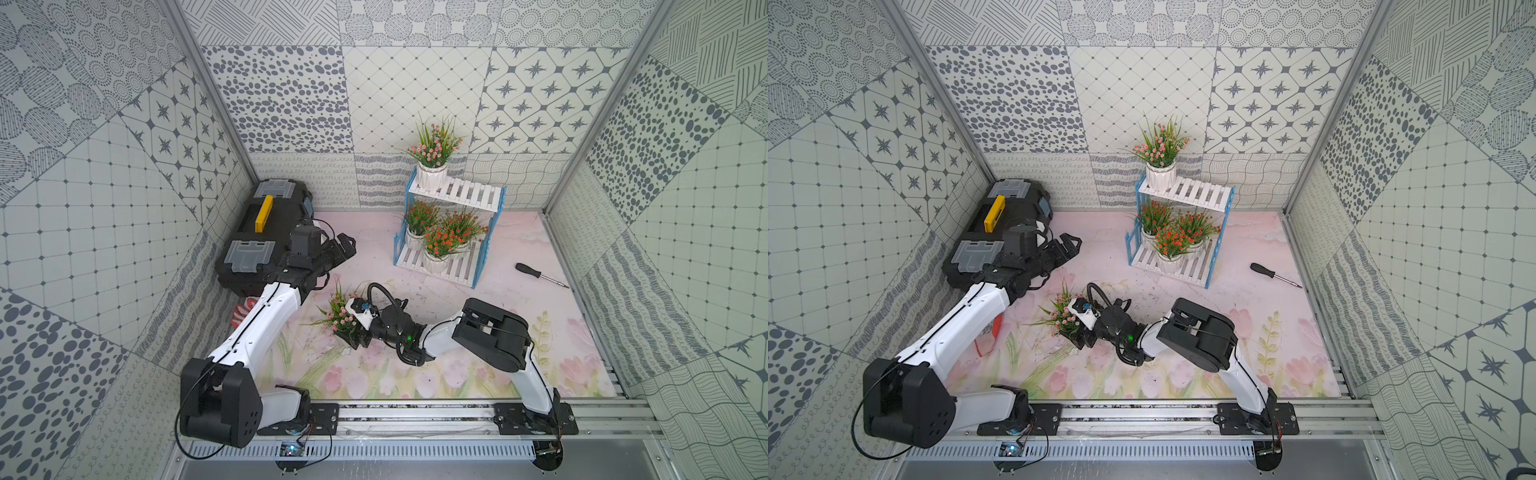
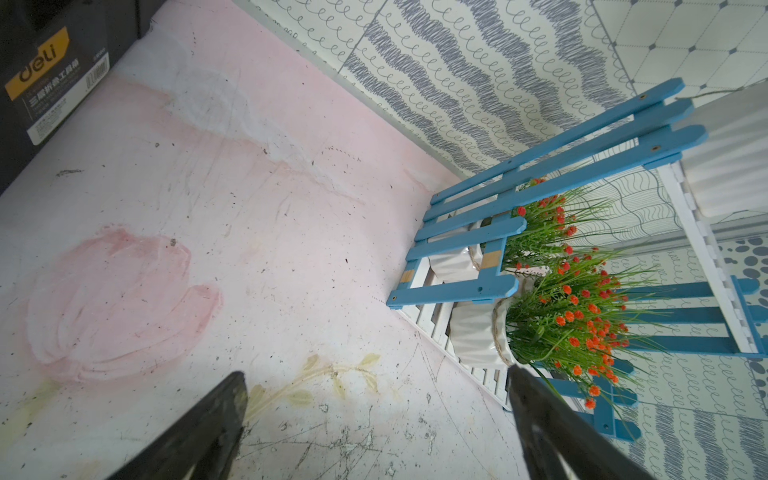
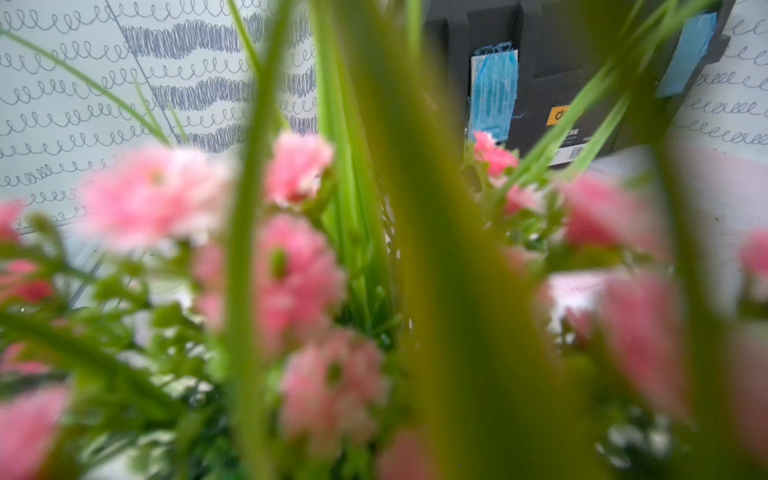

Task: Place the baby's breath potted plants on the rack by color
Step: Pick up the baby's breath potted plant from the center of the board.

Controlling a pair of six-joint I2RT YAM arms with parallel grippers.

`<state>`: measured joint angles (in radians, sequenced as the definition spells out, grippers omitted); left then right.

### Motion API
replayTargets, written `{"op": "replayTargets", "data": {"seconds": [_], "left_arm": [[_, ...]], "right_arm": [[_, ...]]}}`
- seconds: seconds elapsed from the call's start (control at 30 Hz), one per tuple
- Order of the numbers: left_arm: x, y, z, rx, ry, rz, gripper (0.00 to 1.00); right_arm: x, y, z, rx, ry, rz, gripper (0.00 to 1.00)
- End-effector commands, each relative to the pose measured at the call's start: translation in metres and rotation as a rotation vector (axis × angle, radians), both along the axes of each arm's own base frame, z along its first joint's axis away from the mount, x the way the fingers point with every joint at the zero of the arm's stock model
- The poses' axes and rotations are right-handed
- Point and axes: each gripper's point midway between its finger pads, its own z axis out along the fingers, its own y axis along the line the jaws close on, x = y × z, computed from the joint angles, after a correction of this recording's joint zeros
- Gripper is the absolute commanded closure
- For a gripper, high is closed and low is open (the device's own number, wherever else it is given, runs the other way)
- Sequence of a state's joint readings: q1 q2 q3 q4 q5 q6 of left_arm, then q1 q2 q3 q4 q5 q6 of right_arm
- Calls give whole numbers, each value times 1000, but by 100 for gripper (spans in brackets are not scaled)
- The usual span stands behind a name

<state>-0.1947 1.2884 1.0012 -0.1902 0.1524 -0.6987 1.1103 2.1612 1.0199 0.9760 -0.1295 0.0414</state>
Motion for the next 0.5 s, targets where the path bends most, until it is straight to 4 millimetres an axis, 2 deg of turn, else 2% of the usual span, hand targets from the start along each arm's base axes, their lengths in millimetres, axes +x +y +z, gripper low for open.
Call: {"op": "replayTargets", "data": {"seconds": [0.0,0.17,0.47], "left_arm": [[5,-2,11,0,-42,-20,2],[4,-1,10,5,-43,-19,2],[6,-1,13,0,-49,-15,2]], "right_arm": [[0,-6,6,12,8,-8,22],[1,-15,32,21,-31,-31,22],[-1,-37,92,6,-54,-73,22]]}}
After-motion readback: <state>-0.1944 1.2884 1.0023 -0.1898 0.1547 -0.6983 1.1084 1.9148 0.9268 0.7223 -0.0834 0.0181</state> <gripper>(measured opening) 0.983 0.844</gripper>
